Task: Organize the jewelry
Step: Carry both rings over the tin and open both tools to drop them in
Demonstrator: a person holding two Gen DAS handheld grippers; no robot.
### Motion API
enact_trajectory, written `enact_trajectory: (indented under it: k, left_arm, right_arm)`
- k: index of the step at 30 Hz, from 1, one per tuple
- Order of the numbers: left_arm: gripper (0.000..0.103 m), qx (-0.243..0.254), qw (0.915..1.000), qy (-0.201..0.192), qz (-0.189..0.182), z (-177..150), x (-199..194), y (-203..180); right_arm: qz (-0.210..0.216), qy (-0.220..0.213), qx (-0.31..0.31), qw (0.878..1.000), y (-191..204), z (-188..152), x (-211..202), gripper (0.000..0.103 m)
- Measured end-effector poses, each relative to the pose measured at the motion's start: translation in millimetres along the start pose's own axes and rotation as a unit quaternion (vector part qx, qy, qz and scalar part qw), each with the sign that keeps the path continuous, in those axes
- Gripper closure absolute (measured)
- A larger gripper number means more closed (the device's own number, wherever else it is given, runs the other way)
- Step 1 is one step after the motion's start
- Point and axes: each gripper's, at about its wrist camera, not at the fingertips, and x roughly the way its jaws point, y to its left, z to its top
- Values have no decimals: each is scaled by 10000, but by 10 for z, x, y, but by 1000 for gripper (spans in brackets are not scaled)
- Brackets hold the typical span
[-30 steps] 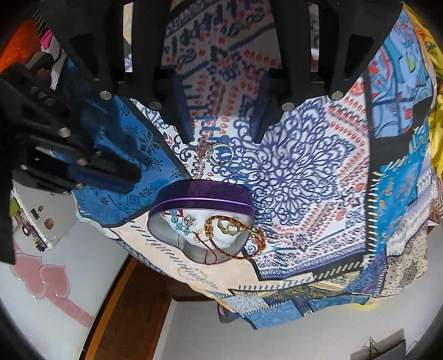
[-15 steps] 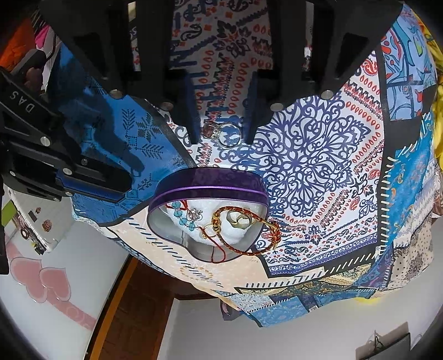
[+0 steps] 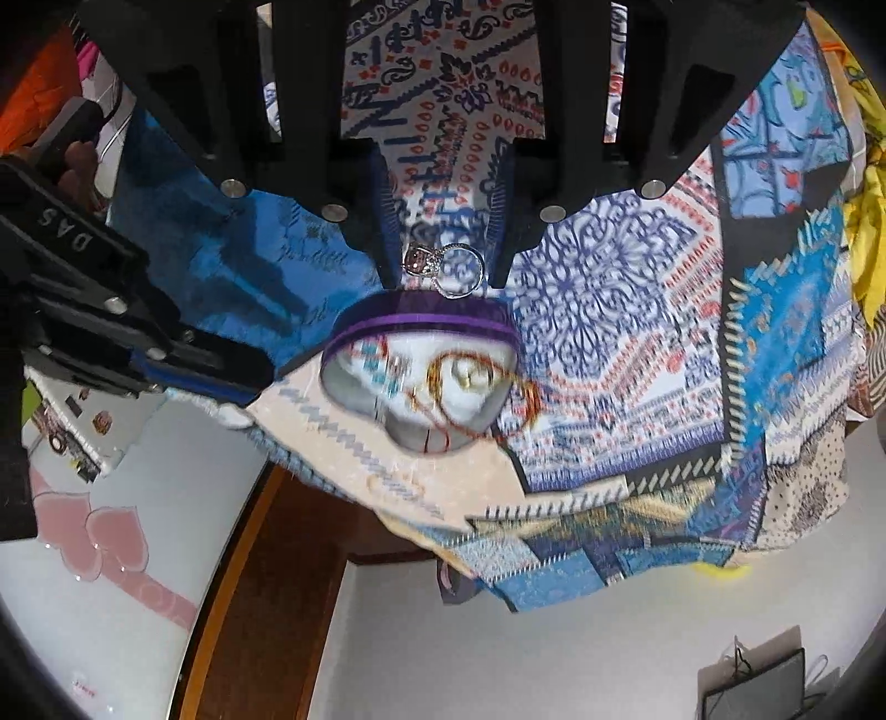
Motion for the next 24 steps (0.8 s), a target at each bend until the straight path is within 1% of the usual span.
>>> enact_trajectory:
  k: [6,12,18,23,24]
  left_arm:
    - [73,-21,9995,-324,-48,191,-166,-3]
    - [73,-40,9985,-539,-68,335,-242,26]
    - [73,-76,9984,-551,-98,397,-181,69]
    - [74,-94,9991,-381,-142,373,-13,96]
    - [75,-98,9992,-347,-156,369,19,99]
  right_arm:
    - [10,-173,-21,9998,26,140,-35,93]
    - [26,-322,-56,9995,56,277,-24,93]
    - [74,-405,-53,9991,73,378,31,93]
    - [123,-294,-30,9995,78,410,192,93]
    - [134,-260,-24,9996,72,407,219,93]
